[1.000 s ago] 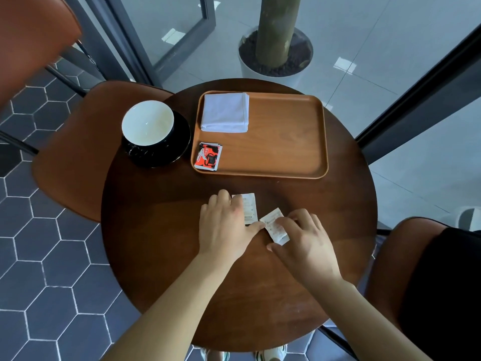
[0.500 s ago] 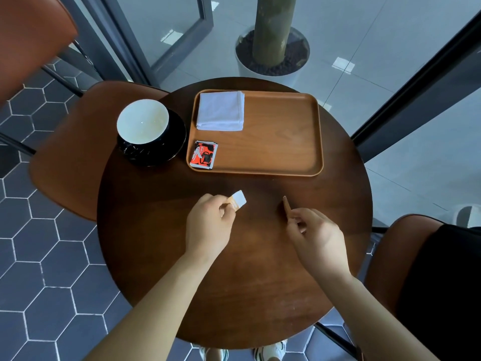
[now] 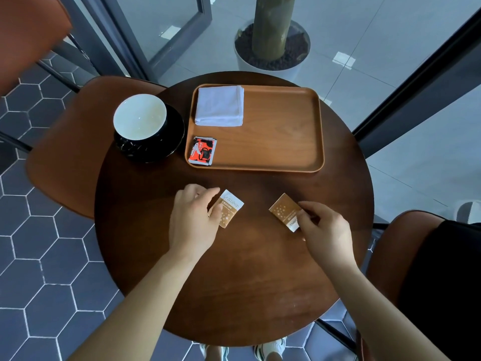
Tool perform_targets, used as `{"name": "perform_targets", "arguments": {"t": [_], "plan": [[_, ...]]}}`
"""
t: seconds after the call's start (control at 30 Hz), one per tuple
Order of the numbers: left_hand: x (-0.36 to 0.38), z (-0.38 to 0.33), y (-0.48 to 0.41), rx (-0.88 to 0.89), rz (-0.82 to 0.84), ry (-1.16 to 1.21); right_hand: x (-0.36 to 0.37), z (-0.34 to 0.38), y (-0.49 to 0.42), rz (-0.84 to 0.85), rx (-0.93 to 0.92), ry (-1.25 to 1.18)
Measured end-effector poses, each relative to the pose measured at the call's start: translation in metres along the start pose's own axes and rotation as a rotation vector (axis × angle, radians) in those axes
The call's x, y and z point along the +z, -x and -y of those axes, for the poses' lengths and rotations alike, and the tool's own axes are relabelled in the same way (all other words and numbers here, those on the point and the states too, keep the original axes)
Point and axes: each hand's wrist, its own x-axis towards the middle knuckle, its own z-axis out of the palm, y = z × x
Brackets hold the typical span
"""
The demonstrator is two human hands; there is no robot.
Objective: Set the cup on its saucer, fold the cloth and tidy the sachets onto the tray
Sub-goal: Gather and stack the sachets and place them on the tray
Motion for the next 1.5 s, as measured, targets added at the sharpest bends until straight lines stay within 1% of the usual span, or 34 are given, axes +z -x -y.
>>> {"name": "perform_targets", "arguments": {"t": [0.07, 0.17, 0.27, 0.37, 0.47, 0.53, 0.6, 0.67, 0.73, 0.8, 0.93, 1.0, 1.07, 1.13, 1.23, 1.3, 1.37, 1.43, 1.5], "plan": [[-0.002, 0.003, 0.001, 0.048, 0.013, -0.037, -0.002, -0.005, -0.002, -0.005, -0.009, 0.055], [0.002, 0.011, 0.008, 0.183, 0.048, -0.083, -0.004, -0.007, 0.001, -0.005, -0.034, 0.089], [0.009, 0.018, 0.016, 0.295, 0.040, -0.160, -0.005, -0.009, 0.005, -0.015, -0.052, 0.109], [0.018, 0.027, 0.024, 0.383, 0.026, -0.215, -0.004, -0.007, 0.009, 0.014, -0.114, 0.167], [0.027, 0.033, 0.034, 0.390, -0.001, -0.262, -0.002, -0.006, 0.010, 0.036, -0.163, 0.289], [0.031, 0.034, 0.037, 0.392, -0.014, -0.282, -0.001, -0.006, 0.007, 0.029, -0.158, 0.288], [0.032, 0.035, 0.037, 0.401, -0.027, -0.284, -0.001, -0.007, 0.004, 0.016, -0.213, 0.304], [0.032, 0.035, 0.037, 0.413, -0.041, -0.273, -0.001, -0.008, 0.003, -0.034, -0.254, 0.289], [0.033, 0.036, 0.038, 0.419, -0.054, -0.260, 0.000, -0.005, 0.005, -0.073, -0.222, 0.243], [0.034, 0.038, 0.038, 0.415, -0.063, -0.256, 0.007, 0.000, 0.010, -0.048, -0.219, 0.280], [0.037, 0.041, 0.038, 0.424, -0.067, -0.280, 0.018, 0.010, 0.012, -0.003, -0.370, 0.377], [0.037, 0.042, 0.038, 0.427, -0.062, -0.291, 0.021, 0.012, 0.009, 0.033, -0.394, 0.407], [0.037, 0.042, 0.038, 0.427, -0.063, -0.294, 0.020, 0.013, 0.009, 0.044, -0.362, 0.371], [0.037, 0.041, 0.038, 0.426, -0.066, -0.301, 0.015, 0.009, 0.009, -0.010, -0.314, 0.332], [0.037, 0.040, 0.039, 0.425, -0.067, -0.296, 0.006, 0.001, 0.009, -0.098, -0.201, 0.433], [0.037, 0.040, 0.039, 0.423, -0.071, -0.284, 0.004, -0.003, 0.010, -0.081, -0.132, 0.528], [0.036, 0.039, 0.038, 0.420, -0.071, -0.284, 0.006, -0.003, 0.011, -0.062, -0.140, 0.562], [0.036, 0.039, 0.039, 0.423, -0.071, -0.289, 0.009, -0.002, 0.011, -0.050, -0.170, 0.539], [0.036, 0.039, 0.039, 0.428, -0.069, -0.298, 0.009, 0.000, 0.009, -0.023, -0.162, 0.497]]}}
